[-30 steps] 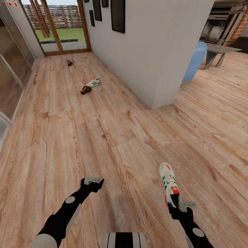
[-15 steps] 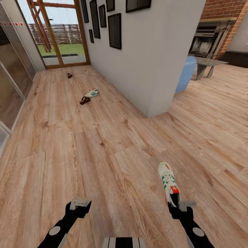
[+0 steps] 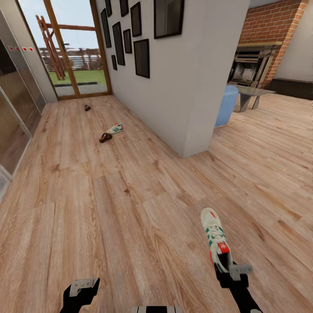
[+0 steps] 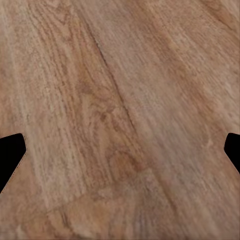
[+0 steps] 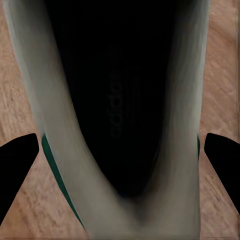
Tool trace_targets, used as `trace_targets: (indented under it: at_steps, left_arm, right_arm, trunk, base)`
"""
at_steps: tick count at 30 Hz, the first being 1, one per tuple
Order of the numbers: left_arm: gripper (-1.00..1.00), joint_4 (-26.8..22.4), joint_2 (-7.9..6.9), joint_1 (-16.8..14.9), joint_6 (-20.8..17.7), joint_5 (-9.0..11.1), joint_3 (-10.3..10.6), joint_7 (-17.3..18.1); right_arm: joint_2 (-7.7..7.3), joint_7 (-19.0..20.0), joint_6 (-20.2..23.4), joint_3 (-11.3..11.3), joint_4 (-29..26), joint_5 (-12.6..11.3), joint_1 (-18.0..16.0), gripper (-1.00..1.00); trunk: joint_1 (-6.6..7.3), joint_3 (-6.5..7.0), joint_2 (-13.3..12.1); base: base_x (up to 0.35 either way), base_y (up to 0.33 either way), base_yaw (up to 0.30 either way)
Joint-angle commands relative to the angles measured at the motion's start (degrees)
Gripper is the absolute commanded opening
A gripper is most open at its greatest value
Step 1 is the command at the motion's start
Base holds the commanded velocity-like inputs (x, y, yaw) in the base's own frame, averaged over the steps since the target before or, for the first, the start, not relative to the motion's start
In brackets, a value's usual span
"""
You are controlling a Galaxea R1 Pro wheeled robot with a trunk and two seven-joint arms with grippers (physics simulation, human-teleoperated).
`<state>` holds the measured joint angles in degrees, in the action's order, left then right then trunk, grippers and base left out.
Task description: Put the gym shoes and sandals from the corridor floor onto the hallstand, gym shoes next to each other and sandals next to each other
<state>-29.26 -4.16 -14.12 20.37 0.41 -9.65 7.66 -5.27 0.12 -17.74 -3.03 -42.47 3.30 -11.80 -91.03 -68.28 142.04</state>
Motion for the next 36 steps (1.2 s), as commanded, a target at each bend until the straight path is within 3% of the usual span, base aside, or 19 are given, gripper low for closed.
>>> trace_targets:
  at_steps: [1, 6, 20, 30, 36]
  left_arm:
    - [1.0, 0.12, 0.04, 0.06, 0.17, 0.05, -0.67, 0.53]
    - [1.0, -0.2, 0.11, 1.77, 1.87, 0.02, -2.12, 0.53]
    - [1.0, 0.38, 0.58, 2.34, 3.87, -0.26, -2.29, 0.61]
    - [1.0, 0.43, 0.5, 2.34, 3.88, -0.16, -2.3, 0.62]
    - [1.0, 0.38, 0.55, 2.34, 3.88, -0.34, -2.2, 0.68]
  right_arm:
    - [0.01, 0.0, -0.88, -0.13, 0.02, 0.32, 0.47, -1.0]
    - [0.0, -0.03, -3.55, -0.19, 0.06, 0.21, 3.43, -1.0]
    - [0.39, -0.29, -3.79, -0.17, 1.4, 0.04, 3.97, -1.0]
    - [0.52, -0.29, -3.79, -0.13, 1.59, 0.04, 3.98, -1.0]
    - [0.53, -0.29, -3.81, -0.13, 2.42, 0.07, 3.98, -1.0]
  trunk:
    - [0.24, 0.24, -0.4]
    - [1.33, 1.59, -2.41]
    - [4.41, 5.19, -8.02]
    - [6.6, 7.03, -12.03]
    - [6.6, 7.17, -12.03]
  base:
    - [0.0, 0.0, -0.063]
    - [0.0, 0.0, -0.058]
    - [0.0, 0.0, -0.008]
    - [0.0, 0.0, 0.0]
    - [0.0, 0.0, 0.0]
